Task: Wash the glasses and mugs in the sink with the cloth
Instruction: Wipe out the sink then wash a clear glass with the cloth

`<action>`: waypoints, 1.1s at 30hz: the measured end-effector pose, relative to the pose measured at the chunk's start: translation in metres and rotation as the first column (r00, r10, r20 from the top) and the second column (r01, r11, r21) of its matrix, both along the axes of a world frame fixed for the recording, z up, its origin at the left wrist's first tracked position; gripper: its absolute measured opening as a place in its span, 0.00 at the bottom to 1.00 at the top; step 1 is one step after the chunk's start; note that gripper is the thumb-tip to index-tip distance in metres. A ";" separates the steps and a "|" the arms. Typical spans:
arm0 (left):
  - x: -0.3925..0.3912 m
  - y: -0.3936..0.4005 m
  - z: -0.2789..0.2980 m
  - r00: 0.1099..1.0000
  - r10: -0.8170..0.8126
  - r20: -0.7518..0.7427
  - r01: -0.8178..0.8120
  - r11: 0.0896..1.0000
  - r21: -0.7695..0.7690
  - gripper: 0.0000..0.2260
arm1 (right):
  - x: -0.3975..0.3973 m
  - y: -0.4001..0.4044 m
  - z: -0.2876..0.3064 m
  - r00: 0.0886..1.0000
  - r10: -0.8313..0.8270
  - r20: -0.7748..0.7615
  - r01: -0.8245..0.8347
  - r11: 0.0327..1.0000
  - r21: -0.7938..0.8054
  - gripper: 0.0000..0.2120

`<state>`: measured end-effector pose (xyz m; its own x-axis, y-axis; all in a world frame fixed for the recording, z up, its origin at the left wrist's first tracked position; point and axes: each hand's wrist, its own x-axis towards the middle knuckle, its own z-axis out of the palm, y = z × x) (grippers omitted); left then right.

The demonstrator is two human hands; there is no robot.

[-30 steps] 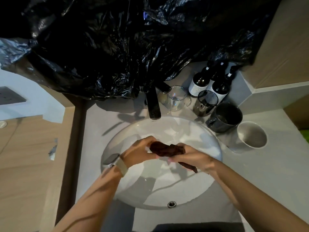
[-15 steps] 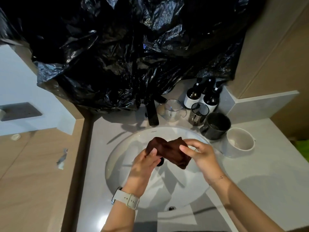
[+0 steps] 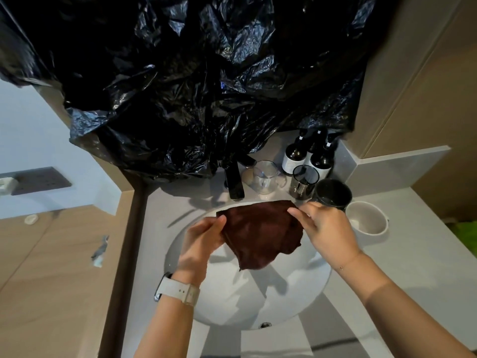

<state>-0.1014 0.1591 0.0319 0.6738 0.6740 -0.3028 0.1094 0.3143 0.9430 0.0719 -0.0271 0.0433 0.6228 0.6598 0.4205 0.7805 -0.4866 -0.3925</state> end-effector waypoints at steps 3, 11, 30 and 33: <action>0.003 -0.001 0.005 0.996 -0.077 0.041 0.085 0.961 -0.264 0.05 | 0.005 -0.002 0.000 0.997 -0.065 0.029 0.068 0.992 -0.107 0.26; 0.018 -0.022 0.016 0.992 -0.084 0.093 0.106 0.956 -0.274 0.09 | 0.009 0.005 -0.008 0.943 -0.137 -0.302 0.117 0.990 -0.083 0.13; 0.015 -0.031 0.006 0.988 -0.151 0.027 0.151 0.988 -0.007 0.12 | -0.042 0.029 -0.025 0.763 0.077 -0.641 0.136 0.952 0.276 0.11; 0.010 -0.020 0.010 0.994 -0.069 0.080 0.078 0.989 -0.123 0.09 | -0.027 0.022 -0.023 0.671 0.018 -0.741 0.315 0.898 0.307 0.08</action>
